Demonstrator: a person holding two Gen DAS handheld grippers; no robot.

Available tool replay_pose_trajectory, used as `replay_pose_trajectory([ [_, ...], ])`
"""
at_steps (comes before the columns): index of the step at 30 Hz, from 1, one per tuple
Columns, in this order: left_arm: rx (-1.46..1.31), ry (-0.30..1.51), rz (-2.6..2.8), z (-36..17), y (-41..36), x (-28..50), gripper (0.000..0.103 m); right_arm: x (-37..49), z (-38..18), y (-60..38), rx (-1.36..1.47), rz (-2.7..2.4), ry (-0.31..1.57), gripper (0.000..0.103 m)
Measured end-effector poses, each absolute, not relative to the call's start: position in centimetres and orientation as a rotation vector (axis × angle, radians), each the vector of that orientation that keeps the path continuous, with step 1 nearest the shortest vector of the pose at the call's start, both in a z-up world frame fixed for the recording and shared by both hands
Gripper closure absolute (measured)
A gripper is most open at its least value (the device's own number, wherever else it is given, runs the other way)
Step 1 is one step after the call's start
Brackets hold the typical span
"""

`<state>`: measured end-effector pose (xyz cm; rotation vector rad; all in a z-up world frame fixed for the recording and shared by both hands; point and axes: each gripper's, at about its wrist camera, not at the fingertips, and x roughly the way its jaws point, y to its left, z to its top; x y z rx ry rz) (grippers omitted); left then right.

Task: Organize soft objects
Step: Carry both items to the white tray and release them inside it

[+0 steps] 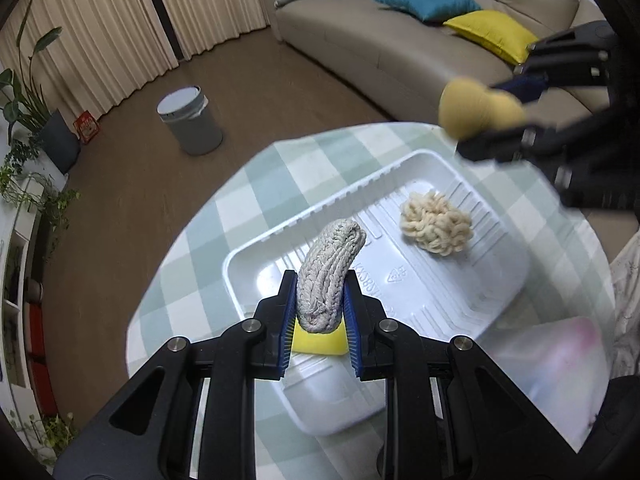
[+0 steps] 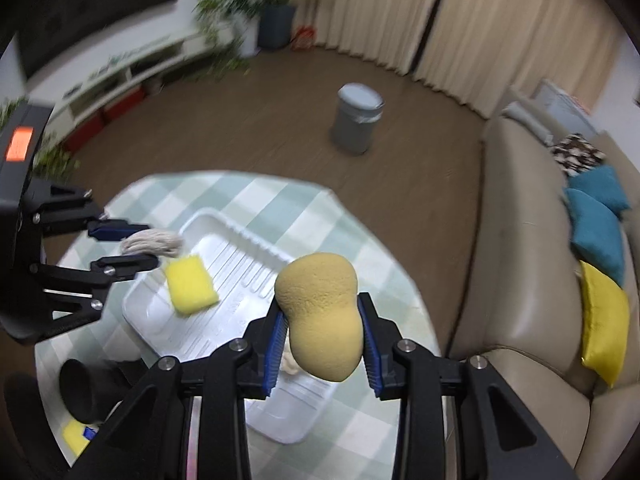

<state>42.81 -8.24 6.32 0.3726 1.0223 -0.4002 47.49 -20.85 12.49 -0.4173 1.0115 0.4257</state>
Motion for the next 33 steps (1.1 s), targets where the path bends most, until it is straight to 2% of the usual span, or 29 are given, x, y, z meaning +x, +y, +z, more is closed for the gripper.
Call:
replay_pose_trajectory([
  [9,0.329,1.118,-0.421,2.2,-8.6,44.8,0.081,48.9,5.3,-17.0,-0.511,0.488,1.16,0.066],
  [16,0.292,1.153,-0.415,0.3,-8.2,45.5,0.081,50.0,1.7,-16.2,-0.46,0.524,1.268,0.066],
  [33,0.191,1.2,-0.399,-1.3,-7.0,46.2,0.079,49.9,-2.3,-15.1,-0.401,0.547,1.365,0.061],
])
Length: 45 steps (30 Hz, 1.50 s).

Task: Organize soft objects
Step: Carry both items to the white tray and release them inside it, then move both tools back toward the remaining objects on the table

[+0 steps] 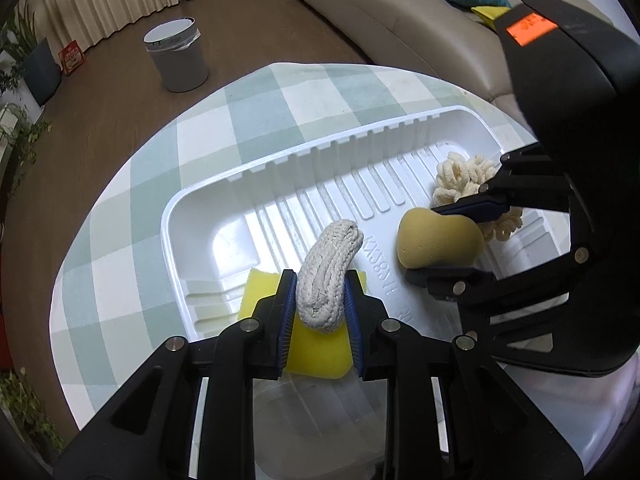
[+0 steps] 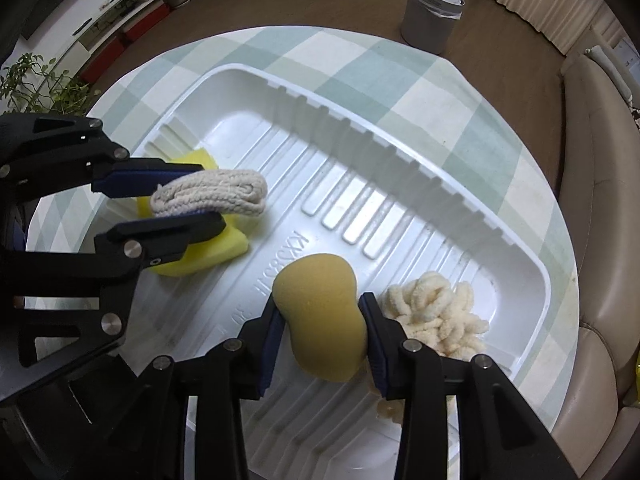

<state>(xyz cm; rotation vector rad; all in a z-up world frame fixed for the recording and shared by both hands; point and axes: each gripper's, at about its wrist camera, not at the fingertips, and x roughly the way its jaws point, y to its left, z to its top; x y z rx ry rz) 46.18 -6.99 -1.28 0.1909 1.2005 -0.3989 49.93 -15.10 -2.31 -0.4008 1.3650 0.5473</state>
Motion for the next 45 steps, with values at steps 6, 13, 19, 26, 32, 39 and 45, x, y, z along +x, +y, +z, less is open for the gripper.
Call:
replay_pose_trajectory([
  [6,0.188,1.196,-0.372,-1.4,-6.7,46.0,0.046,50.1,-2.6,-15.2,-0.396,0.535,1.357,0.058],
  [13,0.172,1.193,-0.374,-1.3,-6.4,45.8,0.044,50.0,-2.5,-15.9,-0.384,0.529,1.352,0.055],
  [19,0.139,1.177,-0.353,-0.6,-5.3,45.8,0.039,49.5,-1.7,-15.8,-0.388,0.505,1.33,0.04],
  [26,0.062,1.115,-0.359,2.3,-3.8,44.9,0.03,49.2,1.4,-17.1,-0.34,0.497,1.267,0.034],
  [32,0.022,0.995,-0.356,8.1,-1.6,41.4,0.022,47.2,7.8,-19.9,-0.265,0.482,1.151,0.03],
  [39,-0.017,0.824,-0.392,13.6,0.7,33.6,0.013,41.4,16.6,-22.6,-0.152,0.482,0.952,0.019],
  [45,-0.017,0.737,-0.437,14.3,1.4,25.5,0.001,33.1,19.9,-25.0,-0.062,0.498,0.829,0.009],
])
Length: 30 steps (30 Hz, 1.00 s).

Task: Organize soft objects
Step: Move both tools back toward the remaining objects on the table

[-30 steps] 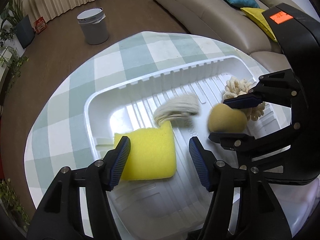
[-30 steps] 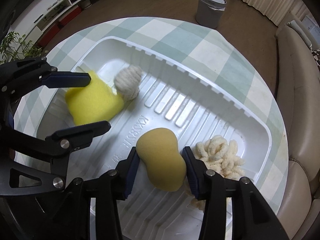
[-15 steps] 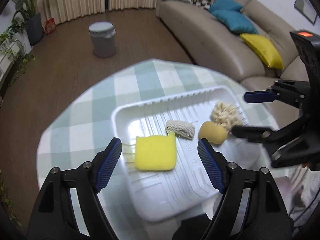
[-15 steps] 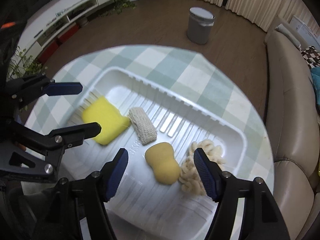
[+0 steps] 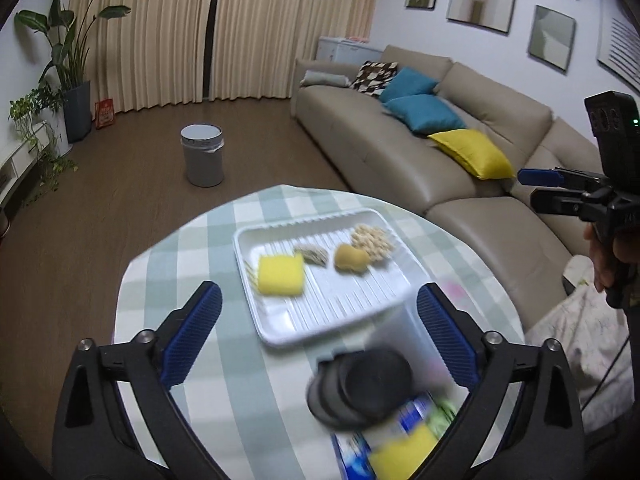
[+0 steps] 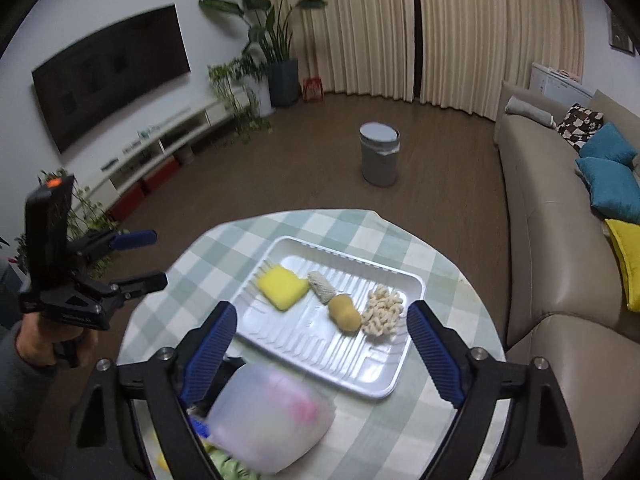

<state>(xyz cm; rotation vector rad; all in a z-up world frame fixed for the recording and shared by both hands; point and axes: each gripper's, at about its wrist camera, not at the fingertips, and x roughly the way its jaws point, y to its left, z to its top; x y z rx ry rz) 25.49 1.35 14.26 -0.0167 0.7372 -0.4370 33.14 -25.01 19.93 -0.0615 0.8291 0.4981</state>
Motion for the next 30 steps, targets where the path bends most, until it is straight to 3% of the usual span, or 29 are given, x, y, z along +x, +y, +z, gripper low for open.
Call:
replay_pose_trajectory([
  [4,-0.034,0.691,-0.449,13.1,2.0,20.2,0.0,27.4,19.6,-26.6,-0.015,0.512,0.783,0.0],
  [10,-0.077,0.559,-0.441,10.3,2.5,11.6,0.0,19.6,16.7,-28.1,-0.029,0.439,0.711,0.0],
  [21,-0.066,0.554,-0.429,3.8,0.2,2.3,0.0,7.2,5.7,-26.7,0.18,0.345,0.639,0.0],
  [30,-0.008,0.738,-0.402,-0.6,-2.1,2.0,0.0,4.0,2.4,-24.9,0.228,0.324,0.639,0.0],
])
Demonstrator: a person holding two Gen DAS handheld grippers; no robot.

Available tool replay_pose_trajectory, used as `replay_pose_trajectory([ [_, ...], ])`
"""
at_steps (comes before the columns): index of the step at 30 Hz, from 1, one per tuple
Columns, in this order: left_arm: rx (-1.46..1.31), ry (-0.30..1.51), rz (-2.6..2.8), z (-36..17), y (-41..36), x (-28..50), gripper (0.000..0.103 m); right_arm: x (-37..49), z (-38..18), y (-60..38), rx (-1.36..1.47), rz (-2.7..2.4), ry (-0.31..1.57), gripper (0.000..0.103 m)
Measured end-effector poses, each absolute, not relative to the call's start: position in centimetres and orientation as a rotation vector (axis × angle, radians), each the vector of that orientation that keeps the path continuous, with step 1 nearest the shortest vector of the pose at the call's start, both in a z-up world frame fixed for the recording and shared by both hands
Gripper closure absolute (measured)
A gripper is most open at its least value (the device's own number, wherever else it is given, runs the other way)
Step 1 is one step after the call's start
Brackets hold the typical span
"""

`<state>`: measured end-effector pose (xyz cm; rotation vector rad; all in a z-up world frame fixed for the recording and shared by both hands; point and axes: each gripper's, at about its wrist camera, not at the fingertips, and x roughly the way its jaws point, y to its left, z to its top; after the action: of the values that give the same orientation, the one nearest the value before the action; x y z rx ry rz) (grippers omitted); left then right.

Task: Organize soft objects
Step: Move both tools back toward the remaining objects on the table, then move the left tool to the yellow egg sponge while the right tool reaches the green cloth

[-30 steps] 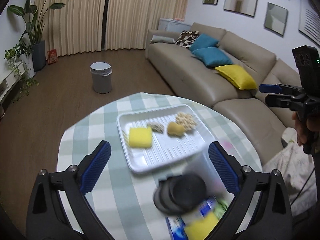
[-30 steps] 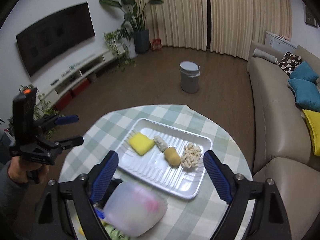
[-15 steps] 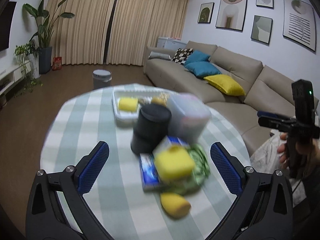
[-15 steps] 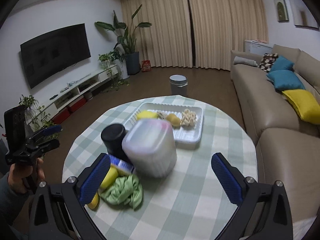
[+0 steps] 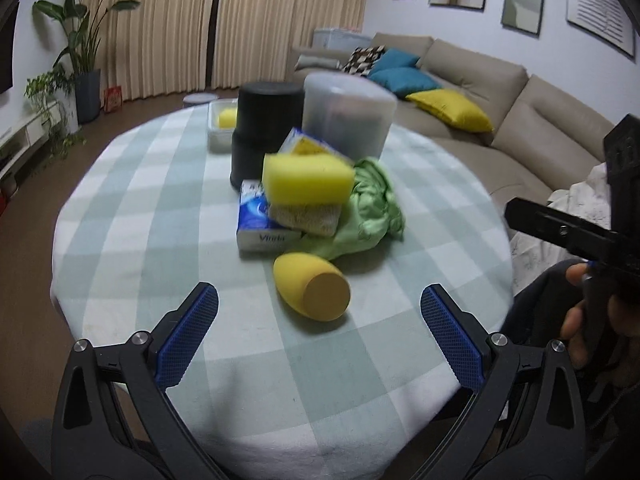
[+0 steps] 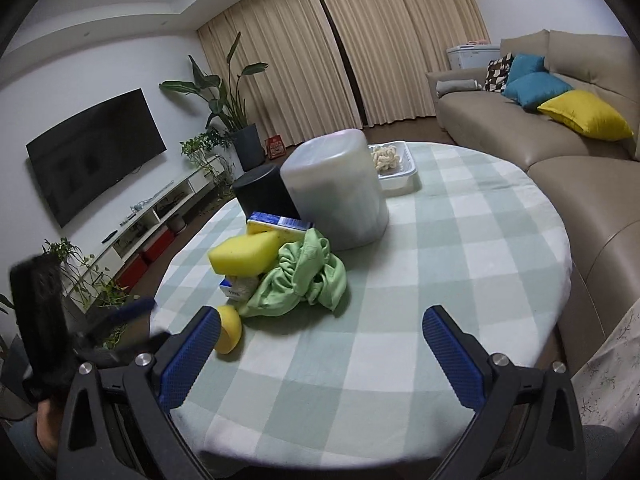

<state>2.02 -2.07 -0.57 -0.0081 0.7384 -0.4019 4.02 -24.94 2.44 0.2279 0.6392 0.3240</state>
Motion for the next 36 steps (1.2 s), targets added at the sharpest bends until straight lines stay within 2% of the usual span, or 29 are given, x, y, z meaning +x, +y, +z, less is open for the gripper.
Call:
replay_pose_trajectory([
  [22,0.045,0.813,-0.272,-3.2,-2.9,5.6,0.0,8.0,1.4,-22.6,0.129,0.291,0.803,0.0],
  [32,0.039,0.825,-0.275,-4.4,-2.9,6.2,0.002,10.4,0.2,-21.4,0.172,0.315,0.89,0.0],
  [36,0.041,0.819,-0.28,-4.5,-2.8,6.4,0.01,11.1,0.0,-20.6,0.144,0.313,0.888,0.0],
])
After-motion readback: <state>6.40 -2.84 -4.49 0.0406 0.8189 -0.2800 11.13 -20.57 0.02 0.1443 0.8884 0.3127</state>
